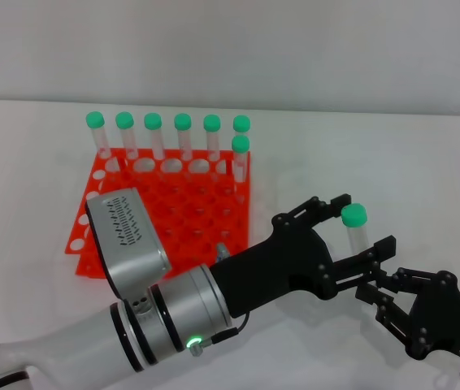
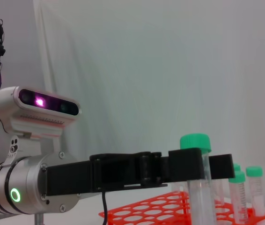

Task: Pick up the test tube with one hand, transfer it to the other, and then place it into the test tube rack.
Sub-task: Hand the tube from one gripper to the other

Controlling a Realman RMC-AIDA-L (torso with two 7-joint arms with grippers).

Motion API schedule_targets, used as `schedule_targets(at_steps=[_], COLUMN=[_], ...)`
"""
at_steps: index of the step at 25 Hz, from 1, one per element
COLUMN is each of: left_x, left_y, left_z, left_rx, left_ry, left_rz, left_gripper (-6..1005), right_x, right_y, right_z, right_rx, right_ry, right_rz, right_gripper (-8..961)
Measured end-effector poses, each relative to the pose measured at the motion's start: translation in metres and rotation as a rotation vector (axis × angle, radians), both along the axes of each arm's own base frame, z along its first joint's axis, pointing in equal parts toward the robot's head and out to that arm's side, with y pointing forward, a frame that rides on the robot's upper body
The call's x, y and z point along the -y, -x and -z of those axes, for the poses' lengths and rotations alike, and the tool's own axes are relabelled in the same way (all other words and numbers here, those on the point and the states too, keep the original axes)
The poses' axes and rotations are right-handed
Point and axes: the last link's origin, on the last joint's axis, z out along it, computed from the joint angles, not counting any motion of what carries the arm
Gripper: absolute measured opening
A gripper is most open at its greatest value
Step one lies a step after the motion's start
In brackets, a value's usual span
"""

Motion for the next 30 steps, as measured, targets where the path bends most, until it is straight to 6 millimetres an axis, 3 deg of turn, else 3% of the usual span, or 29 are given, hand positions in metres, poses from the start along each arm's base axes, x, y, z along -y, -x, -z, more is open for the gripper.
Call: schedule_targets(at_steps=[11, 14, 20, 30], left_x=[0.0045, 0.0042, 0.0044, 0.0038], left_y=[-0.0041, -0.0043, -0.0049, -0.0062], left_z=[0.0031, 0.0030, 0.0019, 0.0017], left_rx=[-0.008, -0.008, 0.001, -0.004], left_ry=[0.004, 0.003, 0.000, -0.012], left_rz=[0.034, 0.034, 0.035, 0.050], left_gripper=[721, 486, 321, 285], right_x=[0.0033, 0.0037, 0.0049, 0.0052], right_y=[0.0010, 0.0011, 0.0004, -0.0020], right_z=[-0.0016, -0.0016, -0.0017, -0.0040], right_rx=[-0.019, -0.020, -0.020, -0.012], right_ry=[-0.001, 0.000, 0.001, -0.004], right_rz=[-0.008, -0.010, -0.009, -0.009], right_gripper=[208, 209, 212, 217])
